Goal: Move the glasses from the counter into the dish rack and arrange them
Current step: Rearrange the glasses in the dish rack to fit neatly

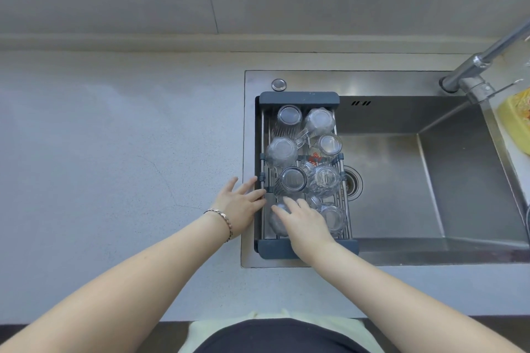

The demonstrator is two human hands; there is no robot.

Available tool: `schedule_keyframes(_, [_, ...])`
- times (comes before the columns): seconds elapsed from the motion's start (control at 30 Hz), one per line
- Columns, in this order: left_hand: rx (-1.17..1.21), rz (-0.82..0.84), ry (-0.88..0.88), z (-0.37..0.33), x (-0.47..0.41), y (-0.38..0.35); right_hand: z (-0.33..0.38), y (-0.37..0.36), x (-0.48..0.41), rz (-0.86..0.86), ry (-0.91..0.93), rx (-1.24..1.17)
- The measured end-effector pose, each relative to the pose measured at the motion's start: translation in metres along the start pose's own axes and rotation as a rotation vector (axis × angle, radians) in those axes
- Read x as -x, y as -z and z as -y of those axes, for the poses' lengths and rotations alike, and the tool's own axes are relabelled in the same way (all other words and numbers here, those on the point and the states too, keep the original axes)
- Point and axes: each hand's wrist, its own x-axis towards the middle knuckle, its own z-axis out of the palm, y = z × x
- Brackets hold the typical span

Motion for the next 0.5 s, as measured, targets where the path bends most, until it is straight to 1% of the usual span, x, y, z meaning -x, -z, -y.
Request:
schedule_keyframes(0.07, [0.044,-0.018,0.015,-0.001,0.0,-0.002,-0.009,0.009,0.005,0.009,-0.004,-0.092])
schedule_keyframes(0.1, [0.11,-0.042,0.035,-0.002,0.0,-0.002,-0.015,0.015,0.007,0.001,0.001,-0.134])
schedule_keyframes(0.2, [0.415,-0.17,0.132,-0.001,-0.006,0.013,-0.04,0.045,0.007,-0.059,-0.002,-0.274])
schedule_keyframes(0.3, [0.578,-0.343,0.219,0.01,-0.021,0.046,-0.071,0.083,-0.006,-0.167,-0.081,-0.427])
schedule_keyframes(0.37, [0.678,-0.43,0.27,0.019,-0.036,0.072,-0.091,0.107,-0.023,-0.264,-0.14,-0.477])
schedule_keyframes(0.43, [0.734,-0.47,0.313,0.027,-0.054,0.094,-0.108,0.125,-0.046,-0.359,-0.196,-0.492])
schedule_keyframes(0.5, [0.771,-0.469,0.328,0.032,-0.072,0.11,-0.12,0.137,-0.07,-0.409,-0.262,-0.479])
